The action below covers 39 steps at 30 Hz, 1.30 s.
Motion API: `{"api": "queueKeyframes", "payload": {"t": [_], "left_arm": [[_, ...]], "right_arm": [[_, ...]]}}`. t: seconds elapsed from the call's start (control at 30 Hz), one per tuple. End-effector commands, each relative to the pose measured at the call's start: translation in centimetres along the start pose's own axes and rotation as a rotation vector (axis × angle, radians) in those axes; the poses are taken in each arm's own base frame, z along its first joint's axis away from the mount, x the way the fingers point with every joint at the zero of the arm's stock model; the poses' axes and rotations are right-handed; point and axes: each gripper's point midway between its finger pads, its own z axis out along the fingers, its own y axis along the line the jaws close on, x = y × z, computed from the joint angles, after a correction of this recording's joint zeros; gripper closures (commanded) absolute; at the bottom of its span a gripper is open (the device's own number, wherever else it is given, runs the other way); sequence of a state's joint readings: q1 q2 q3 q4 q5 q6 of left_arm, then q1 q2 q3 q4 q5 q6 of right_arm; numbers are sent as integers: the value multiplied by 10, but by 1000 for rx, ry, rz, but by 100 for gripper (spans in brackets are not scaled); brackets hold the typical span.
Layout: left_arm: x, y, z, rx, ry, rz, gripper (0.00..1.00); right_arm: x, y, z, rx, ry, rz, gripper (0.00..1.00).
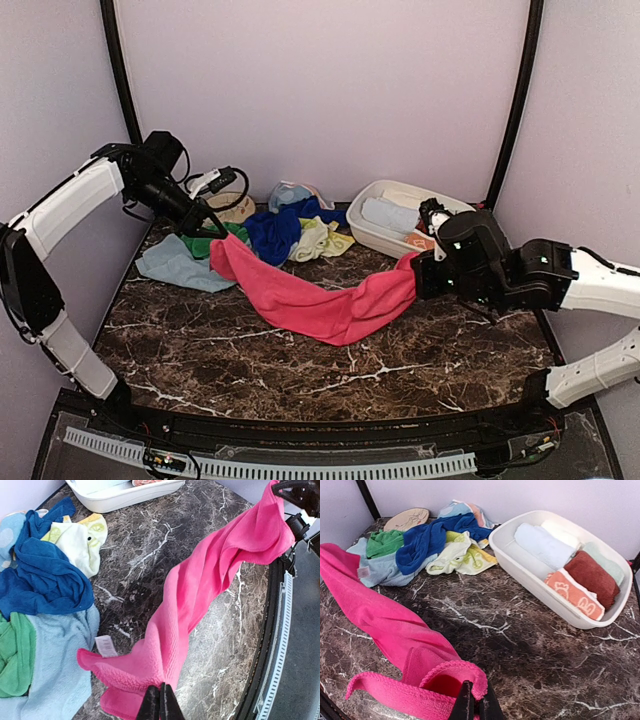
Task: Roll the towels
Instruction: Pick up the towel from the center of the board, then flatten out the towel at the center of the board.
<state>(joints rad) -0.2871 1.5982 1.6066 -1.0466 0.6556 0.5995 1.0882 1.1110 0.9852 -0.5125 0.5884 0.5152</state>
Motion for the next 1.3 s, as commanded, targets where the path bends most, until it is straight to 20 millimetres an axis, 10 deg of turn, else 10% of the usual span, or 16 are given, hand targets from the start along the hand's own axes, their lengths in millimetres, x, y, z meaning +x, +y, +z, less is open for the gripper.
{"api": "queueKeyframes", "payload": {"t": [0.0, 0.3, 0.6, 0.83, 1.0, 1.13, 1.27], "left_arm": [[2, 4, -30, -150, 32, 72, 100], [14, 22, -41, -273, 108, 51, 100], [45, -38, -61, -140, 157, 63, 100], [98, -67, -51, -32, 277, 23, 100], [120, -40, -16, -30, 342, -45, 100], [124, 31, 24, -209, 355, -118, 97], [131, 67, 50, -265, 382, -133, 67]], "right_arm": [[-8, -32, -15, 97, -29, -2, 100], [-12, -72, -28, 204, -25, -6, 100], [-13, -64, -46, 94, -6, 67, 100], [31, -68, -36, 82, 88, 125, 100], [68, -76, 8, 110, 205, 109, 100], [85, -101, 47, 175, 249, 119, 100], [88, -106, 67, 187, 277, 96, 66]]}}
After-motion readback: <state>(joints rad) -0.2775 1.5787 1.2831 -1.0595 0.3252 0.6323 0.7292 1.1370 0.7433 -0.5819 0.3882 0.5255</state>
